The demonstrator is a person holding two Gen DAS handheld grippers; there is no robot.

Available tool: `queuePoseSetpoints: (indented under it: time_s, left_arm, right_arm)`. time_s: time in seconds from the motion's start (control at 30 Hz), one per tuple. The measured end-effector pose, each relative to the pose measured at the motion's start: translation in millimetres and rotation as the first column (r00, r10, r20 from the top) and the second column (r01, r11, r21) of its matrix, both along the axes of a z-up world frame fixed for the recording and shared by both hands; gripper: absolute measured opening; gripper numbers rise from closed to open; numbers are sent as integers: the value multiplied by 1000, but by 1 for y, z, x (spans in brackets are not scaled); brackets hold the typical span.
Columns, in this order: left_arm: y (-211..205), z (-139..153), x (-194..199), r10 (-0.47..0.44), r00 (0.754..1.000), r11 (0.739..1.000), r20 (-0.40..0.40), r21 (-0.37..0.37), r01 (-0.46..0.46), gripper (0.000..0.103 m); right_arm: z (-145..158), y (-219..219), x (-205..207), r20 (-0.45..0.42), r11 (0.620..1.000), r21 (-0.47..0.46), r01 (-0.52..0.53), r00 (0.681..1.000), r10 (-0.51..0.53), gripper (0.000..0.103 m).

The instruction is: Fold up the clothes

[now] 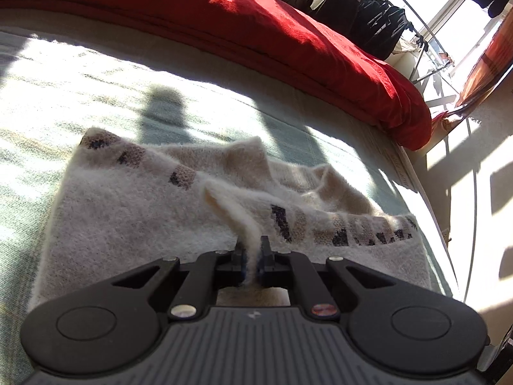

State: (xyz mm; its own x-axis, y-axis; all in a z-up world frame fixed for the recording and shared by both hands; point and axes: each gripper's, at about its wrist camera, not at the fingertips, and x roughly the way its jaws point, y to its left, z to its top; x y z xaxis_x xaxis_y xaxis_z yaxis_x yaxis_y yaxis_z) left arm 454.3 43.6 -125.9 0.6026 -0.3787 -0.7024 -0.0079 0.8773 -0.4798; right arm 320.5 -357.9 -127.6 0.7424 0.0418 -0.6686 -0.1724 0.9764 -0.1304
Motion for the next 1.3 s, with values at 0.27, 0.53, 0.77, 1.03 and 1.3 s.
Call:
queuePoseSetpoints:
  time_s: [0.27,0.53,0.77,1.03,1.3]
  left_arm:
    - [0,-7,-11,-30,999,999,37,24,29,5]
    - [2,-12,-16,-76,996,996,43,52,74,8]
    - [6,-10,-22,-107,992,991,72,87,100,14]
    - [20,37,-38,-86,981,981,176,184,53,21]
    - [-41,0,-38,-273,961,936,55,246,252,28]
  right_arm:
    - [54,9,16,50,994,50,-101,994,99,15]
    - [-2,36,88,-72,996,-78,-35,997,29,11]
    - [1,29,86,-75,1000,-30,5,997,-8,12]
    - [30,36,58,-64,993,91,-77,995,83,13]
    - [13,42,56,-126,989,115,-93,986,107,15]
